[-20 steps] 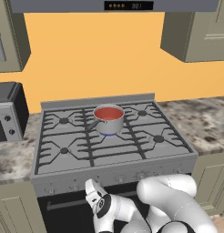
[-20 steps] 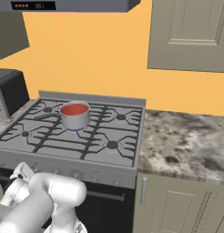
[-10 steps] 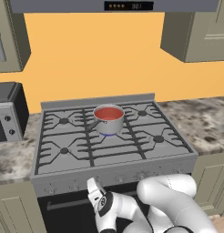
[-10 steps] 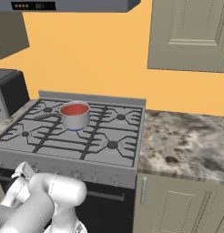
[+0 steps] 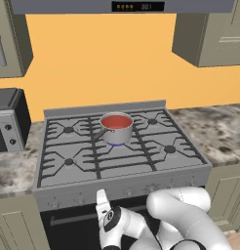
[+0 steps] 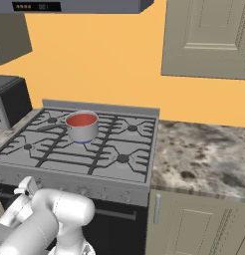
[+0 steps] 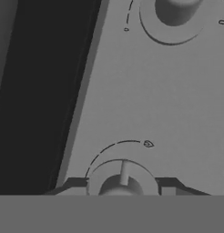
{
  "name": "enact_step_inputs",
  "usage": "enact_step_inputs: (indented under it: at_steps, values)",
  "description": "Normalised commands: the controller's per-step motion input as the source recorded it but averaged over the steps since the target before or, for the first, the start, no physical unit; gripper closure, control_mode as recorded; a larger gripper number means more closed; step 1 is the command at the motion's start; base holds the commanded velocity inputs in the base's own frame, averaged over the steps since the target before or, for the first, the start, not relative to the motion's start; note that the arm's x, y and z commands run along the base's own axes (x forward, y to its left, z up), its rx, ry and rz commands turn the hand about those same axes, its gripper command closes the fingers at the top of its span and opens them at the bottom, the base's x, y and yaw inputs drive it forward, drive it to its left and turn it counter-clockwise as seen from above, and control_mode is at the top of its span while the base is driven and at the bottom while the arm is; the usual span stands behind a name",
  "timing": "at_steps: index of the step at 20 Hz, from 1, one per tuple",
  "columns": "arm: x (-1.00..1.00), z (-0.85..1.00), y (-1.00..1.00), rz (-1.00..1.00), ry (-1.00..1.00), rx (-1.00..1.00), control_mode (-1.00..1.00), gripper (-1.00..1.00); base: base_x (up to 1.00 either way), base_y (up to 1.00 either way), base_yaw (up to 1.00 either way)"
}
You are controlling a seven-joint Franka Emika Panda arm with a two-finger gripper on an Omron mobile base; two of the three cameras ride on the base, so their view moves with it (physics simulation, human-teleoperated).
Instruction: Wait until the marinara sauce is simmered to a deep red color and then turn off the stove.
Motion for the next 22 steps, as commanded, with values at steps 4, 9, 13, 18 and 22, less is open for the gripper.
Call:
enact_step_inputs:
  at_steps: [4,9,13,18,22]
  values:
    - [0.00,-0.09,0.12,-0.20,0.03,0.35,-1.00,1.00,0.00,0.00,0.00]
    - [0.00,-0.11,0.02,-0.18,0.03,0.37,-1.00,1.00,0.00,0.00,0.00]
    - [0.00,-0.22,0.00,-0.16,0.01,0.42,-1.00,1.00,0.00,0.00,0.00]
    - [-0.05,-0.26,-0.11,-0.10,0.00,0.43,-1.00,1.00,0.00,0.00,0.00]
    - [-0.06,-0.19,-0.22,-0.05,-0.01,0.48,-1.00,1.00,0.00,0.00,0.00]
